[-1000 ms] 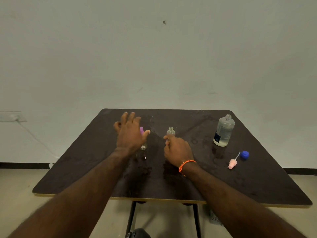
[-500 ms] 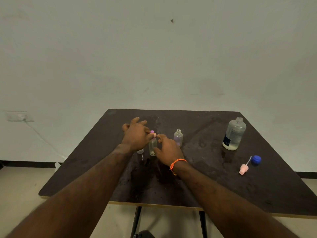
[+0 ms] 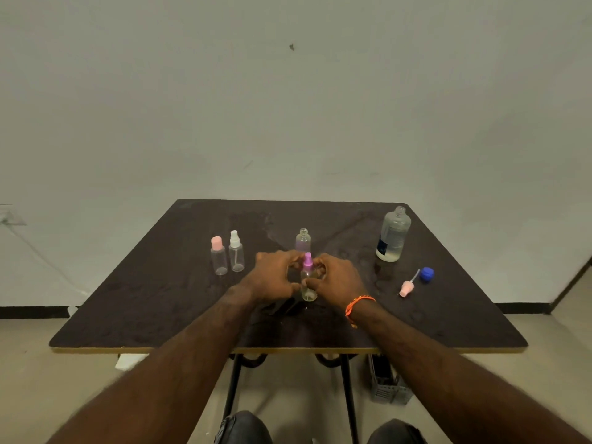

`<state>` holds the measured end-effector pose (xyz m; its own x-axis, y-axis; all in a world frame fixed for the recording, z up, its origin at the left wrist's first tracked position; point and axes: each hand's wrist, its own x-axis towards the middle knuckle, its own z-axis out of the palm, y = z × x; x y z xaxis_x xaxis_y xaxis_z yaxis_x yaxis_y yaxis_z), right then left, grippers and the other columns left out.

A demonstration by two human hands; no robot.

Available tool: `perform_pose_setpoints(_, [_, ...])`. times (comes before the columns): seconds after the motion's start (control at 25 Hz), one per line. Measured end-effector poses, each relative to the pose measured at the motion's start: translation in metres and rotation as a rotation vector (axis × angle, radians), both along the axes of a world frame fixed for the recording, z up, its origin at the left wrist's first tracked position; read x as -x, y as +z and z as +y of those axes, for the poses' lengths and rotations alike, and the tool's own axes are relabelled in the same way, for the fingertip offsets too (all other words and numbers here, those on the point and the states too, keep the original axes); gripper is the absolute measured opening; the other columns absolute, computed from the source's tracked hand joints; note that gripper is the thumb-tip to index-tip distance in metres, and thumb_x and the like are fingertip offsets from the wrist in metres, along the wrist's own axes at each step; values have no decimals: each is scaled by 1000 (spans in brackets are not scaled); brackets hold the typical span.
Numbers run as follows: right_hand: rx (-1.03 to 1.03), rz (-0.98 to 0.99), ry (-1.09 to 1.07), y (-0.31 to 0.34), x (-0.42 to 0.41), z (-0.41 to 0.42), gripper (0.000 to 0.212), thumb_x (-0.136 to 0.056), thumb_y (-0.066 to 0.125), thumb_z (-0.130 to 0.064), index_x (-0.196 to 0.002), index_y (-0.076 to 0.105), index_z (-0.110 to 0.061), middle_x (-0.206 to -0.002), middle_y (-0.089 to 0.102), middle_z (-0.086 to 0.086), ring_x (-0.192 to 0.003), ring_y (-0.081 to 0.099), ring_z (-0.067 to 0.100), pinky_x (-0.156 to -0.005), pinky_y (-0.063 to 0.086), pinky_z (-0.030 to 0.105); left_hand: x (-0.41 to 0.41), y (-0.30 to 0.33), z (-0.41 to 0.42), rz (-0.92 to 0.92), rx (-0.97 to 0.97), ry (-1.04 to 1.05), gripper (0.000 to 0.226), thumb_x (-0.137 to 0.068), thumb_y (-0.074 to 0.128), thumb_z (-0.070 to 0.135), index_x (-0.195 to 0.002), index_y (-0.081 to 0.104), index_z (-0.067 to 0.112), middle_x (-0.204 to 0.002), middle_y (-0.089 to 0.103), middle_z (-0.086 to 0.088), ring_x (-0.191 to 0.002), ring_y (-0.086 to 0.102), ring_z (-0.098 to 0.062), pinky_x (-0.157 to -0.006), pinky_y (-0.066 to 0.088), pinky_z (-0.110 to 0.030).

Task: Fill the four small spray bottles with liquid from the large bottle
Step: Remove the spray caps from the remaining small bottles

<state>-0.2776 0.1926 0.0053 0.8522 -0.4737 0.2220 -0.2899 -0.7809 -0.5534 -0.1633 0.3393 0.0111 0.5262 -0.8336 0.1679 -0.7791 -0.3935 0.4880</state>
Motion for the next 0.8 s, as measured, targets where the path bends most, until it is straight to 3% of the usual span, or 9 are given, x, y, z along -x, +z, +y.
perform_pose_setpoints(0.12, [-60,4,6,-3,8,-3,26,-75,82,-33,-95,68,-26,-82,70,-9,-76,64,8,-72,52,28,12,-19,-6,3,62,31,54,-83,82,39,-133,61,35,-125,69,13,-124,58,-10,-111,27,-44])
perform_pose_setpoints(0.28, [-57,14,73,1,12,-7,18,-79,68,-40,-91,69,-27,-81,68,-9,-75,63,7,-72,54,32,14,-40,-10,57,188,106,50,-82,85,40,-127,63,36,-117,72,19,-118,63,-3,-97,22,-35])
perform_pose_setpoints(0.36, [-22,-19,66,7,10,-7,32,-82,61,-52,-88,72,-21,-79,69,-7,-73,62,9,-69,54,33,11,-47,-12,107,219,121,51,-82,85,41,-127,62,38,-113,73,20,-116,64,-2,-99,25,-37])
perform_pose_setpoints(0.44, [-6,-63,-12,12,3,-11,31,-83,69,-54,-81,70,-23,-73,67,-7,-71,62,8,-66,53,31,11,-48,-16,96,214,118,53,-83,83,41,-131,59,39,-110,73,19,-115,65,-3,-102,30,-40])
perform_pose_setpoints(0.6, [1,-37,-92,18,-8,-10,28,-81,76,-44,-68,66,-21,-64,66,-6,-64,63,9,-65,57,36,13,-49,-24,136,244,170,49,-79,81,52,-122,64,37,-101,72,19,-107,65,-1,-106,35,-42])
perform_pose_setpoints(0.68, [0,-20,-88,21,-9,-10,26,-81,76,-40,-68,69,-19,-63,67,-4,-63,64,10,-63,56,33,12,-52,-29,193,320,207,43,-74,81,56,-110,68,36,-91,72,22,-100,66,2,-107,41,-47])
perform_pose_setpoints(0.8, [2,18,-42,28,-9,-12,20,-82,76,-34,-74,73,-16,-66,70,-1,-65,66,15,-62,55,33,14,-52,-33,151,296,243,39,-79,83,51,-111,71,33,-93,73,19,-102,66,-3,-108,35,-47])
